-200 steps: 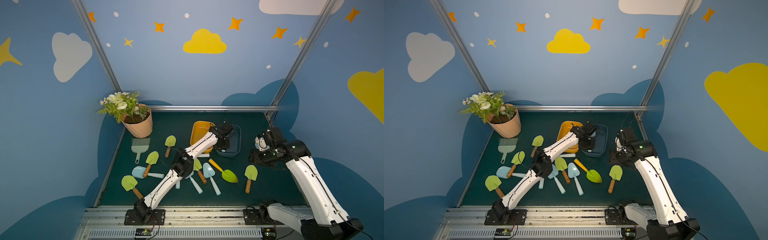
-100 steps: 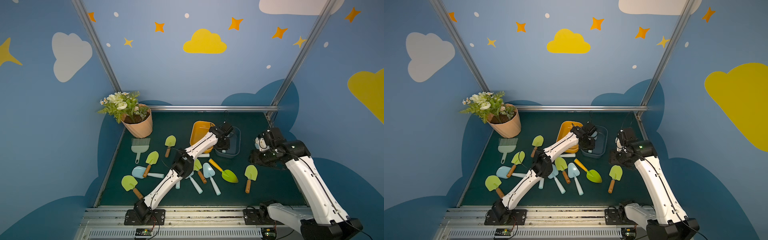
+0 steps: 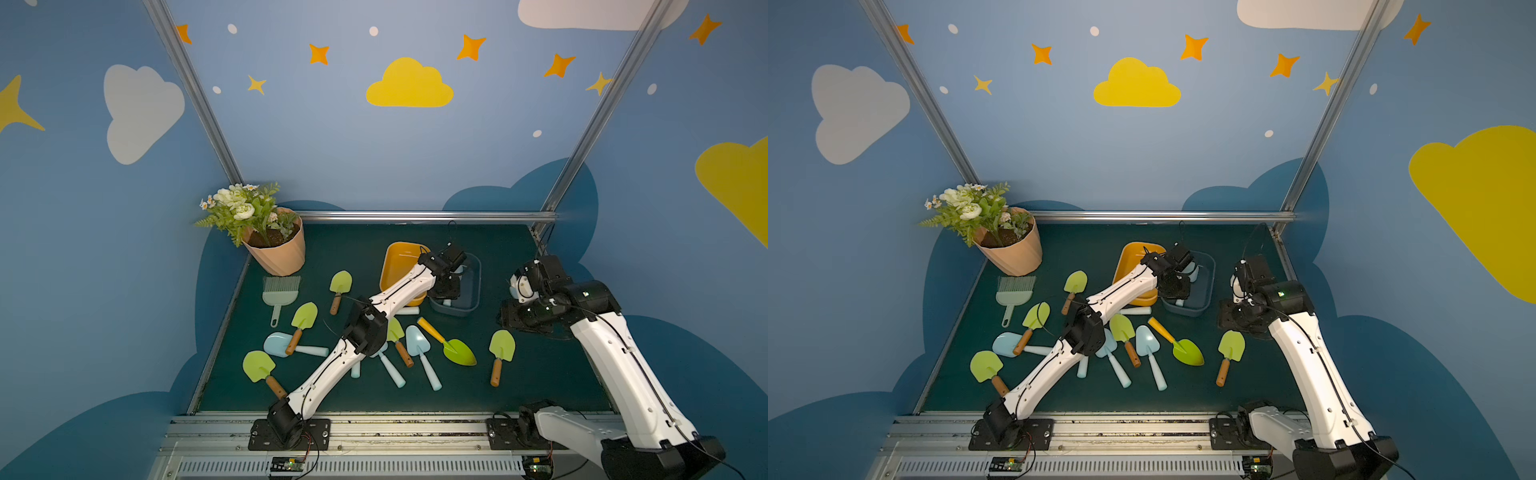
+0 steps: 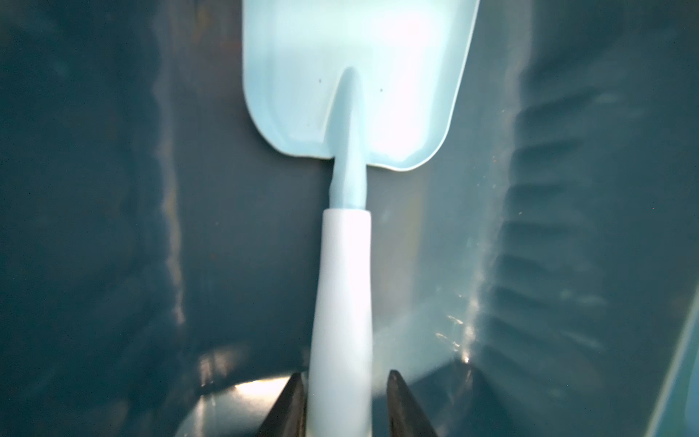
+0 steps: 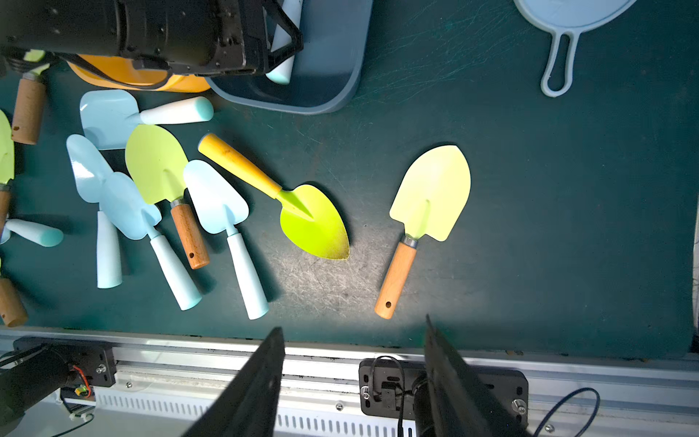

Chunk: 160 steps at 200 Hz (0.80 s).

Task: Sort the small shovels by color and place them into the storage box
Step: Place the shovel in the storage box, then pick up the shovel from the center of the board.

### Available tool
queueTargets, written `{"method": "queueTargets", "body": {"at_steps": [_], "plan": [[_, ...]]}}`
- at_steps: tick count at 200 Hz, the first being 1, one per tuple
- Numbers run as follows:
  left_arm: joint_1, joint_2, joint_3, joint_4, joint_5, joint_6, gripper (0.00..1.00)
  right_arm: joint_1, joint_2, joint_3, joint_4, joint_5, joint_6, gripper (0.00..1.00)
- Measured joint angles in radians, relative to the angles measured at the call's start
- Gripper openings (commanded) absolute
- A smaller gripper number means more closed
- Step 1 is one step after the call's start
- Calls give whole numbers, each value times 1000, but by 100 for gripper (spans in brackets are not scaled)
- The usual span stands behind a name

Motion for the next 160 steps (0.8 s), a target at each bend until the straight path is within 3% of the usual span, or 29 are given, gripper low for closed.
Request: {"method": "queueTargets", "body": {"at_steps": [43, 132, 160], "plan": [[-12, -31, 0, 2, -28, 29, 50, -3, 0, 0, 0, -10, 5, 61], [-30, -436, -10, -68, -144, 135, 55, -3, 12, 1, 10, -92, 142, 60], [-30, -614, -165, -144, -227, 166, 57, 0, 44, -1, -5, -90, 220, 59]]}}
